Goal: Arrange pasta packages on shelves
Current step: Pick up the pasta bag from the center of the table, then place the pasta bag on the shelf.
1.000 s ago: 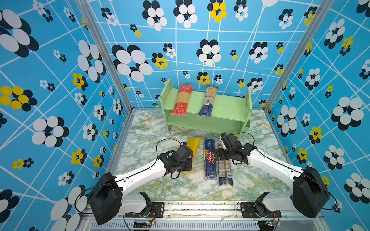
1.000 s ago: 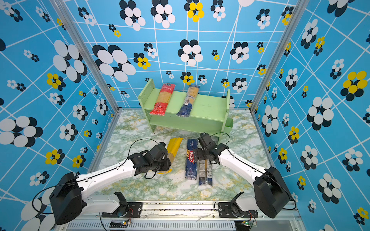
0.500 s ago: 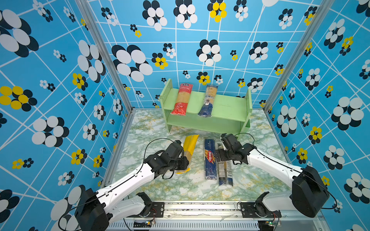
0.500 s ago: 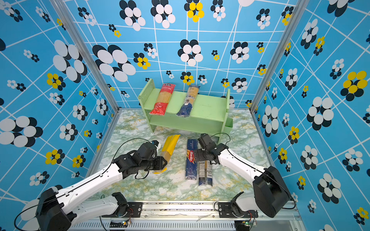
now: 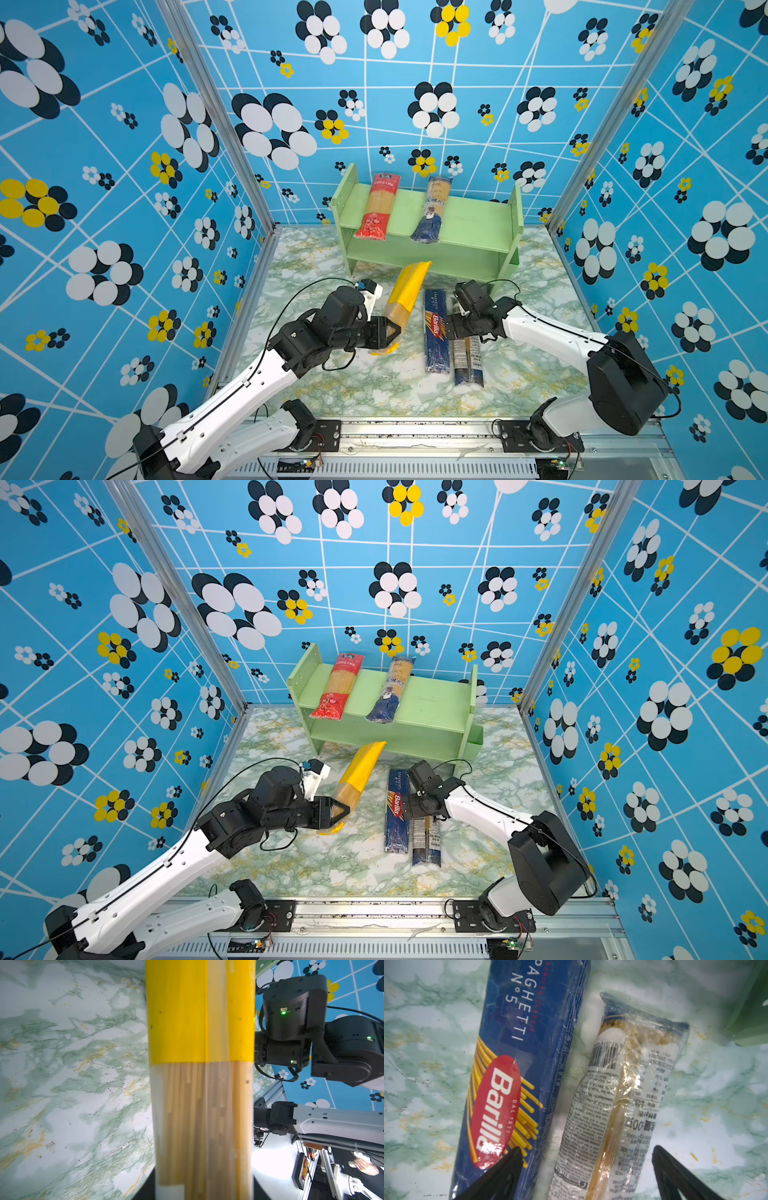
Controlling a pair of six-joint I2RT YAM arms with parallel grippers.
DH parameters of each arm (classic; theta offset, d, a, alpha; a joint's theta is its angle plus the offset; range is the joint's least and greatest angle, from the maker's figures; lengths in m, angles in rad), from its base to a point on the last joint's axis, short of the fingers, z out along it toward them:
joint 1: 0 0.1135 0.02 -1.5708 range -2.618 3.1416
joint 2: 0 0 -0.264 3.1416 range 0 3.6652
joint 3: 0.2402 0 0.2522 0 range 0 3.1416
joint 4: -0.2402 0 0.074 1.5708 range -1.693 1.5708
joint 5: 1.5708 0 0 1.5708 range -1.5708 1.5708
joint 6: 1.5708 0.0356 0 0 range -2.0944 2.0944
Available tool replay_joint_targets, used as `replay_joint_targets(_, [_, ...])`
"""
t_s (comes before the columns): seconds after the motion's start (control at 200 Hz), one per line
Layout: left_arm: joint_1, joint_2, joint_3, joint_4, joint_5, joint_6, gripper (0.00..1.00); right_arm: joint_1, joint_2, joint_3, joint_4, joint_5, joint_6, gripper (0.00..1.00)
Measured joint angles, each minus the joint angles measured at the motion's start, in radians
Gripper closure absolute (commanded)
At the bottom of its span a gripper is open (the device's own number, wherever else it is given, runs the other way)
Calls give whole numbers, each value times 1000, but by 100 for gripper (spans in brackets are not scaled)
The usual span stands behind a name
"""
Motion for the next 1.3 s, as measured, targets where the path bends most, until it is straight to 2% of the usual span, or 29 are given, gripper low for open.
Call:
replay_joint_targets(0.205, [0, 0, 82, -22, 54, 4, 100, 0, 0, 0, 0, -3, -4, 1])
replay_joint_targets(0.58, [0, 47, 335, -69, 121, 63, 100, 0, 0, 0, -1, -17, -22, 1])
replay_joint_targets(0.84, [0, 154, 493, -73, 160, 93, 100, 0, -1, -14, 10, -24, -14, 1])
replay_joint_targets(1.3, [-31, 365, 632, 32, 183, 46, 100, 0, -1, -53, 32, -40, -14, 1])
